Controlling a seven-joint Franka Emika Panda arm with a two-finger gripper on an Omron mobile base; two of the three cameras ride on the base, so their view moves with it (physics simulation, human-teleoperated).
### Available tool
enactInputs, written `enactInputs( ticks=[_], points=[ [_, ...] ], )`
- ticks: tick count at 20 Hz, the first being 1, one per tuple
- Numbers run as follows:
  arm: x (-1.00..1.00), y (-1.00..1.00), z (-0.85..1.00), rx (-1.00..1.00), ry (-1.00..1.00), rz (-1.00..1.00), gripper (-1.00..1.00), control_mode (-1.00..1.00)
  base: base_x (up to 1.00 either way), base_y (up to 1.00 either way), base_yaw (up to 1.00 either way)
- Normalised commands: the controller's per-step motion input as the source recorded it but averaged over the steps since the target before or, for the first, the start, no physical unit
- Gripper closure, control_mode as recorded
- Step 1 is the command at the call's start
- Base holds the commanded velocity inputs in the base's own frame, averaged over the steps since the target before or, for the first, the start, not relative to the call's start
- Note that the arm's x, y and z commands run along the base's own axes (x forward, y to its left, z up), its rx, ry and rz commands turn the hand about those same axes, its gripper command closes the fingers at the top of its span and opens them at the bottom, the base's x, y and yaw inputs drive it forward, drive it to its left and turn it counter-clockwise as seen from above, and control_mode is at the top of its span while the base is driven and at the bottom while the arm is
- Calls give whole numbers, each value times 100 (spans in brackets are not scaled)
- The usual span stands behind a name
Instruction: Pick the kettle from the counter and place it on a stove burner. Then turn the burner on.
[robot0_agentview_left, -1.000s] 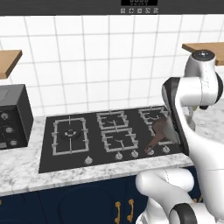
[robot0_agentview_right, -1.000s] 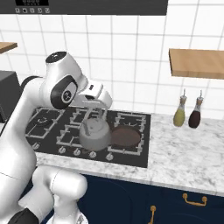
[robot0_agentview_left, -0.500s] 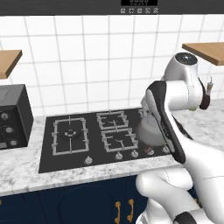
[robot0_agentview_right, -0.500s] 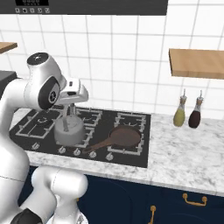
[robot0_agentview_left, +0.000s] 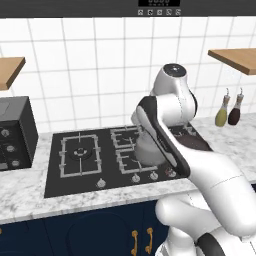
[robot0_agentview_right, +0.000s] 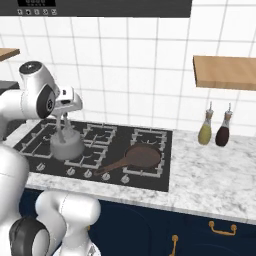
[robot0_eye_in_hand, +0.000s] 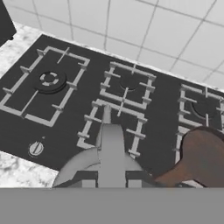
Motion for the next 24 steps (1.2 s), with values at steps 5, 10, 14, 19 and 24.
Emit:
enactInputs(
  ticks=[5,10,14,19,24],
  points=[
    [20,65,0,1,0,9,100,-100,0,0,0],
    [25,60,0,6,-2,11,100,-100,0,0,0],
    [41,64,-5,9,0,20,100,-100,0,0,0],
    [40,65,-3,2,0,17,100,-100,0,0,0],
    [24,70,0,0,0,15,100,-100,0,0,0]
  ],
)
